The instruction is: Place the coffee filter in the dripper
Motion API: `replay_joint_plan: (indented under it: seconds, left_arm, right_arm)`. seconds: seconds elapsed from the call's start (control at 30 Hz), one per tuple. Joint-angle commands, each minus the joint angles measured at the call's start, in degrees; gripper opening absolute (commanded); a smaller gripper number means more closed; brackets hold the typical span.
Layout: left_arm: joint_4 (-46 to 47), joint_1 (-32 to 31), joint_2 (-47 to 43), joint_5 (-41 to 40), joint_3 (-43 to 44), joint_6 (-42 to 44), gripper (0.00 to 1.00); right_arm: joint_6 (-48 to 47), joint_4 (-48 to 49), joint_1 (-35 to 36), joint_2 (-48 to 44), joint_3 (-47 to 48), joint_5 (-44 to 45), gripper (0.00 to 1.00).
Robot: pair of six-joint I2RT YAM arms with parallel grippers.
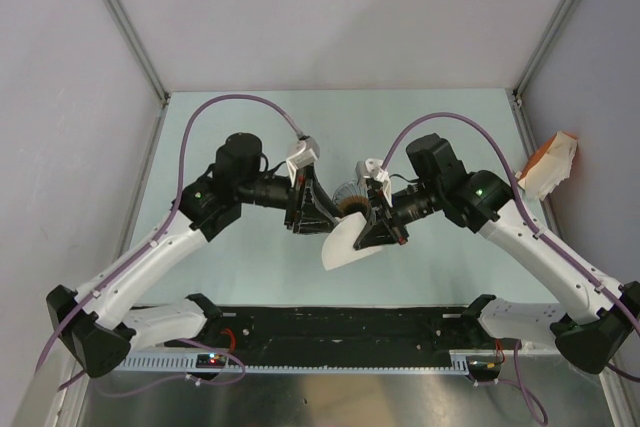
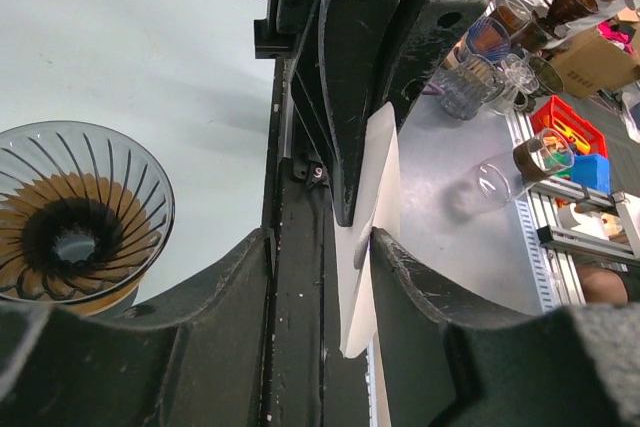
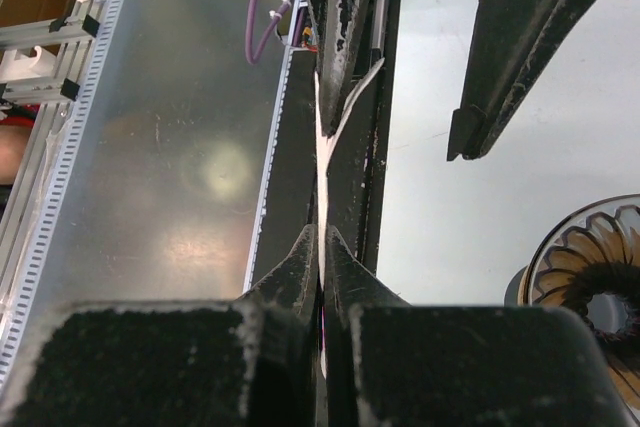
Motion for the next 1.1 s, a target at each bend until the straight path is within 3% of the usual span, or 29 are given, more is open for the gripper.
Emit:
replay_joint_plan:
  seconds: [0.0,0.47,0.83,1.07]
  left_arm:
    - [0.3,-0.8,0.2,-1.2,1.9,2.1,0.50]
    - [-0.1,-1.3,0.2,0.4,-0.7,3.4,0.63]
    - [-0.1,-1.3,0.4,-0.6,-2.1,3.9,0.60]
    - [-0.1,-1.3,0.7,1.9,-2.4,3.8,0.52]
  right_arm:
    - [0.5,1.3,0.0,0.1,1.6,-0.5,0.00]
    - [2.1,3.4,-1.7,-1.1,1.6,-1.6,0.00]
    - [2.9,4.6,-3.2,-3.0,1.6,-3.4,0.00]
    - [4.5,6.1,-4.5,-4.0,1.5,-3.6,0.00]
